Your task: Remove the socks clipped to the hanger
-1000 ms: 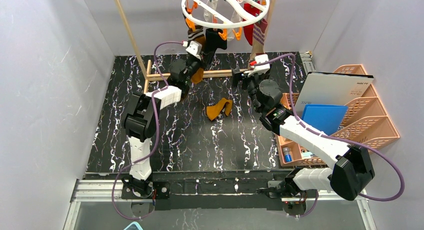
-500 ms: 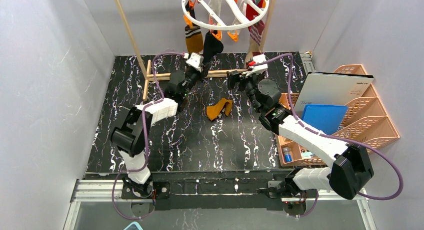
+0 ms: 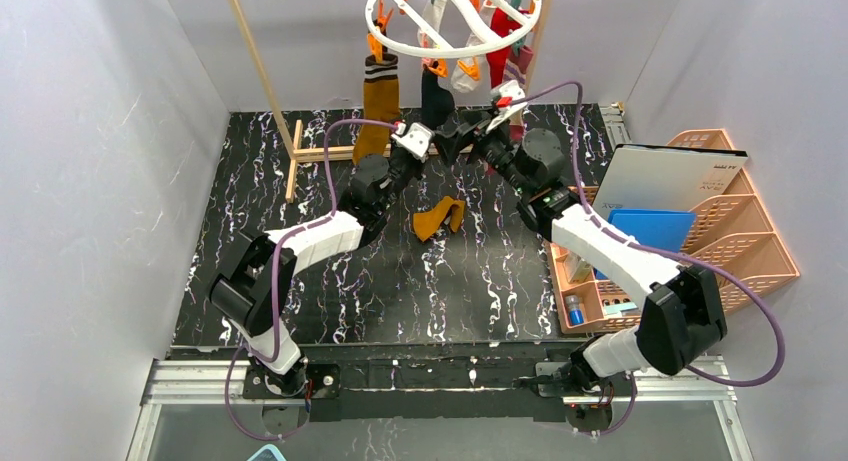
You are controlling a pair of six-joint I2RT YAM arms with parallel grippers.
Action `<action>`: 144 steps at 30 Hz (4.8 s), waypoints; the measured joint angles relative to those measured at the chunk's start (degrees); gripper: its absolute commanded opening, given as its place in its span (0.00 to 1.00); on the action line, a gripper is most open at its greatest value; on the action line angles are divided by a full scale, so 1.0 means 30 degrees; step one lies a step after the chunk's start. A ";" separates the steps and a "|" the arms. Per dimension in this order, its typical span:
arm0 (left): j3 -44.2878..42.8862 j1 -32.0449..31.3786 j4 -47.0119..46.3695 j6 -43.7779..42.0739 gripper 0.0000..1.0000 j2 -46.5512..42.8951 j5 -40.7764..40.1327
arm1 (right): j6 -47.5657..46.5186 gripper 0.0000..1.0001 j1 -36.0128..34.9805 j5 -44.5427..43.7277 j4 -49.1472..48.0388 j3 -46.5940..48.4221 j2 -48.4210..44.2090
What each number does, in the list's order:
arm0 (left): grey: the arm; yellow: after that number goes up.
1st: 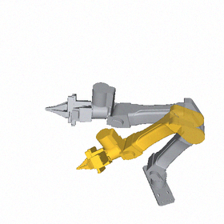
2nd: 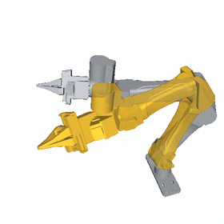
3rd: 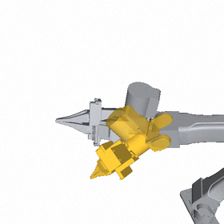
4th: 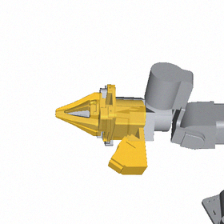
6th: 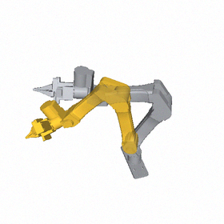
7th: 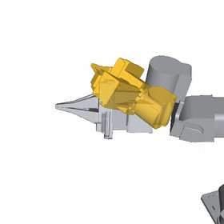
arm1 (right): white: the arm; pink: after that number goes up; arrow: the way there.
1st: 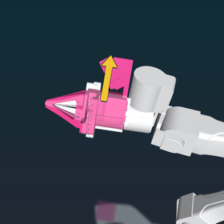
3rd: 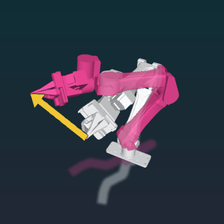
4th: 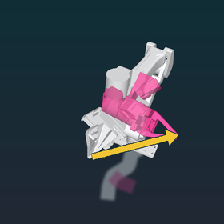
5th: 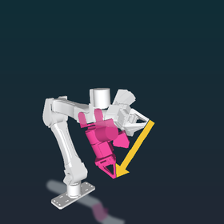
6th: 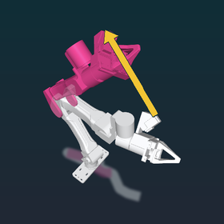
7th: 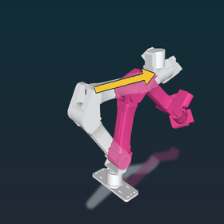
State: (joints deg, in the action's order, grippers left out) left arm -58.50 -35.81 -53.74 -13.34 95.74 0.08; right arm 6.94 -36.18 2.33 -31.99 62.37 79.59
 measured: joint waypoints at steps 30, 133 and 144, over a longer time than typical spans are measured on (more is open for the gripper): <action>0.0918 -0.1392 0.1501 -0.0627 0.00 -0.0117 -0.3016 | 0.5151 0.92 0.1792 0.4313 -0.0736 0.5501 0.2696; -0.1916 -0.4167 0.1515 -0.2419 0.00 0.3009 -0.4816 | 0.1523 0.93 0.1275 -0.6353 0.2273 0.7788 0.5136; -0.1916 -0.4233 0.1501 -0.2412 0.00 0.3016 -0.4816 | 0.1064 0.92 0.0933 -0.7810 0.2514 0.8298 0.5712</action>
State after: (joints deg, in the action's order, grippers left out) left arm -64.25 -48.51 -49.23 -20.58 104.79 -14.37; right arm 10.13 -33.39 -21.10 -24.45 87.26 96.73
